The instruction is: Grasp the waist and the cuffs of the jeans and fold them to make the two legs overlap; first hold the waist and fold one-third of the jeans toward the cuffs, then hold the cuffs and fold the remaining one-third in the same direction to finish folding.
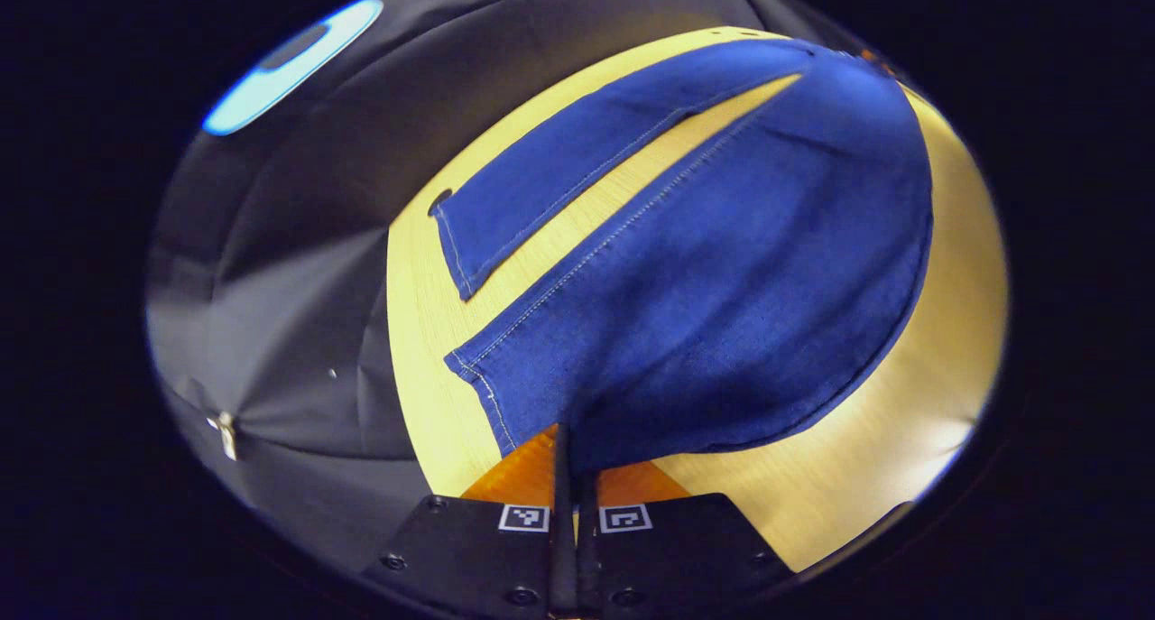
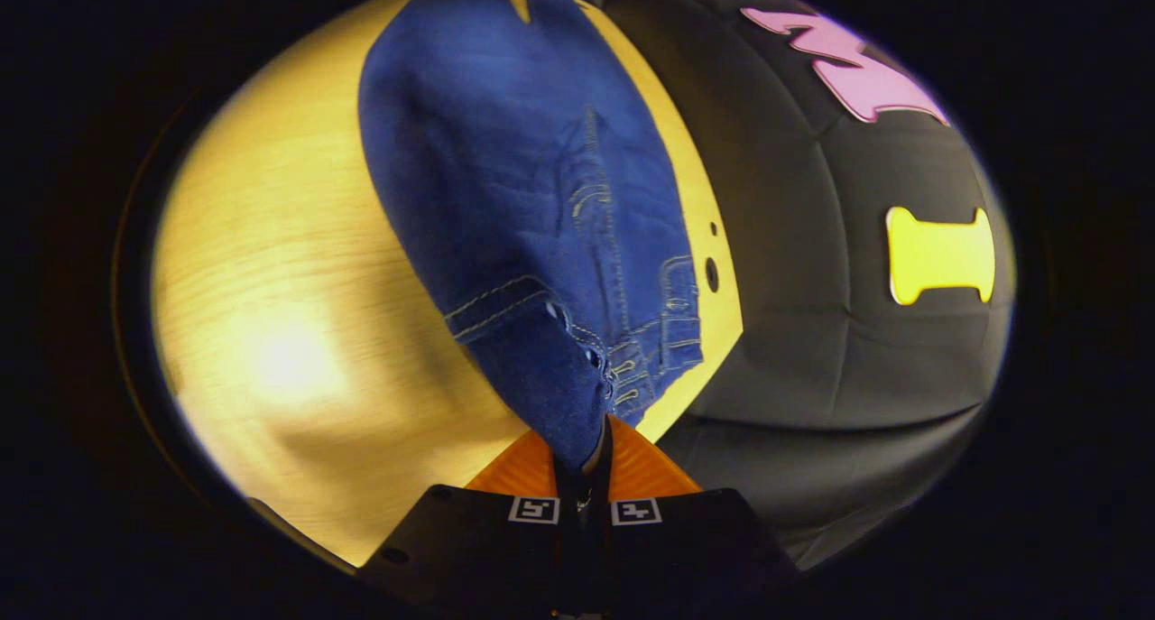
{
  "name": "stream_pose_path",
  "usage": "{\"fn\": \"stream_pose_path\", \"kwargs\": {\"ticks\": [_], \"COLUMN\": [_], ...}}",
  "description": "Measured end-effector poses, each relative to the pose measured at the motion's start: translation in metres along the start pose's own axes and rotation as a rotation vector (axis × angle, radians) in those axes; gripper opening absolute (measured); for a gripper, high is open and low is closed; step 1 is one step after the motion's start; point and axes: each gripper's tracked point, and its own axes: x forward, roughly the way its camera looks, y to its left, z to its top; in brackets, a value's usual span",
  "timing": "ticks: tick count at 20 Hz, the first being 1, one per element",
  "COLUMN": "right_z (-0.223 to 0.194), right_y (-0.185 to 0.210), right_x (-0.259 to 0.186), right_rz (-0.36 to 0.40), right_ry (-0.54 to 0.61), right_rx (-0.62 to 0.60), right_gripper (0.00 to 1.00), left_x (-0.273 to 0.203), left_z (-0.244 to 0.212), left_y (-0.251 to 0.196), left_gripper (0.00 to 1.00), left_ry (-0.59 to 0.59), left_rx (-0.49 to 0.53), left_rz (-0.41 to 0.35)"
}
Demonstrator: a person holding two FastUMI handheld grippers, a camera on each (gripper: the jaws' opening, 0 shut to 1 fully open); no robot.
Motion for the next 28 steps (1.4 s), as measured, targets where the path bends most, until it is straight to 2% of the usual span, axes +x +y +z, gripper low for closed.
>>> {"fn": "stream_pose_path", "kwargs": {"ticks": [4, 8, 11, 13, 17, 20, 23, 24, 25, 26, 27, 28], "right_z": [0.016, 0.036, 0.054, 0.062, 0.065, 0.071, 0.076, 0.076, 0.079, 0.076, 0.074, 0.071], "right_y": [-0.039, -0.081, -0.115, -0.130, -0.130, -0.129, -0.125, -0.124, -0.125, -0.130, -0.134, -0.138], "right_x": [-0.014, -0.002, 0.017, 0.039, 0.086, 0.127, 0.156, 0.159, 0.163, 0.173, 0.178, 0.178], "right_rz": [-0.023, -0.023, -0.027, -0.010, 0.098, 0.148, 0.184, 0.193, 0.201, 0.179, 0.164, 0.137], "right_ry": [-0.004, 0.003, 0.006, 0.024, 0.158, 0.201, 0.231, 0.241, 0.242, 0.249, 0.258, 0.264], "right_rx": [0.003, 0.056, 0.132, 0.224, 0.457, 0.614, 0.782, 0.846, 0.916, 0.976, 1.036, 1.086], "right_gripper": [0.06, 0.06, 0.06, 0.06, 0.06, 0.06, 0.07, 0.08, 0.15, 0.18, 0.32, 0.44], "left_x": [-0.011, -0.024, -0.036, -0.025, -0.002, 0.044, 0.079, 0.086, 0.089, 0.096, 0.103, 0.106], "left_z": [0.015, 0.055, 0.088, 0.106, 0.148, 0.165, 0.168, 0.171, 0.174, 0.176, 0.174, 0.173], "left_y": [0.006, 0.036, 0.061, 0.079, 0.105, 0.108, 0.110, 0.113, 0.115, 0.119, 0.125, 0.132], "left_gripper": [0.06, 0.06, 0.06, 0.06, 0.06, 0.06, 0.12, 0.10, 0.12, 0.17, 0.23, 0.42], "left_ry": [0.071, 0.040, 0.027, 0.030, 0.055, 0.086, 0.131, 0.135, 0.135, 0.139, 0.145, 0.138], "left_rx": [-0.226, -0.449, -0.588, -0.666, -0.751, -0.749, -0.732, -0.738, -0.753, -0.763, -0.765, -0.759], "left_rz": [-0.057, -0.048, -0.066, -0.091, -0.116, -0.123, -0.114, -0.114, -0.117, -0.111, -0.085, -0.058]}}
